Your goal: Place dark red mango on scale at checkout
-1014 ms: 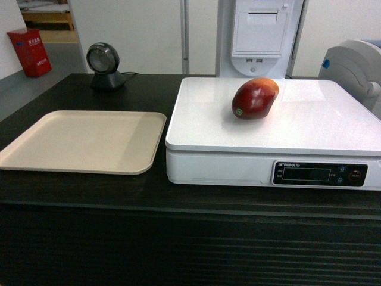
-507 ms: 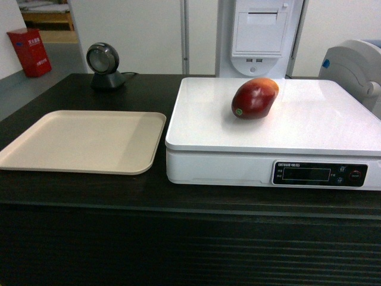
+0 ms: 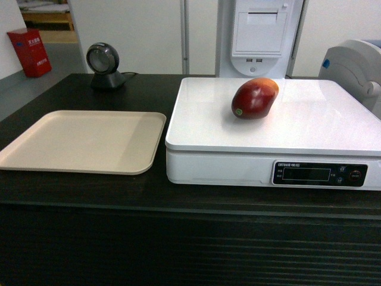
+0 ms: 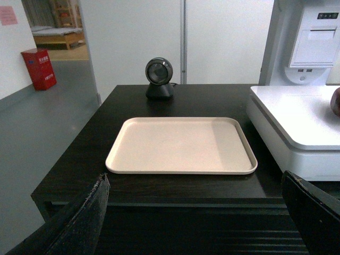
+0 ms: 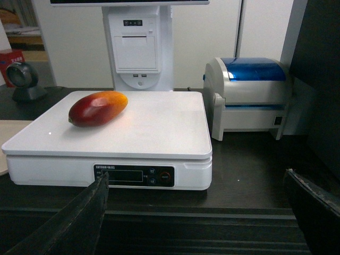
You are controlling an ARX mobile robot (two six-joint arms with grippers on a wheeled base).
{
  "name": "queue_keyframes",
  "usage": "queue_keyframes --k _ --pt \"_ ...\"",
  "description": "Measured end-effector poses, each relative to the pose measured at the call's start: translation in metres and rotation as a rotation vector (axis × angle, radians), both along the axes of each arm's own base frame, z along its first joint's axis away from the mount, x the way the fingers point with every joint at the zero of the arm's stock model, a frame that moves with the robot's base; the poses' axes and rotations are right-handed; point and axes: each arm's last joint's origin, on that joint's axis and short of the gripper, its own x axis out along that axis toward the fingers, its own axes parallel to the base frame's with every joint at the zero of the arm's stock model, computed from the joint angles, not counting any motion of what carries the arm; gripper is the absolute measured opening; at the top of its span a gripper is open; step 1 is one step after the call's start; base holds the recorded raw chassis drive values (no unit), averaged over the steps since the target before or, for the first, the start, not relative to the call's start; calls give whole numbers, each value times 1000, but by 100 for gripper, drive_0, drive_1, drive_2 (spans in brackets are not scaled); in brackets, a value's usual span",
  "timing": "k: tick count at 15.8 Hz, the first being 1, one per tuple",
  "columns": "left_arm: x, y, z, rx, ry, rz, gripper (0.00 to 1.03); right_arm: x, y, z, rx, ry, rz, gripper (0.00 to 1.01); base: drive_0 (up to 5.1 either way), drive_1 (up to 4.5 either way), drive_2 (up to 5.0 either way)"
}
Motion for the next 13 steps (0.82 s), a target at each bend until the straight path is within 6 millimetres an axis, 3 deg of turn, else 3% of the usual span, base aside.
queue_keyframes --k 13 --pt "0 0 0 0 0 0 98 0 0 0 0 1 -1 98 0 0 0"
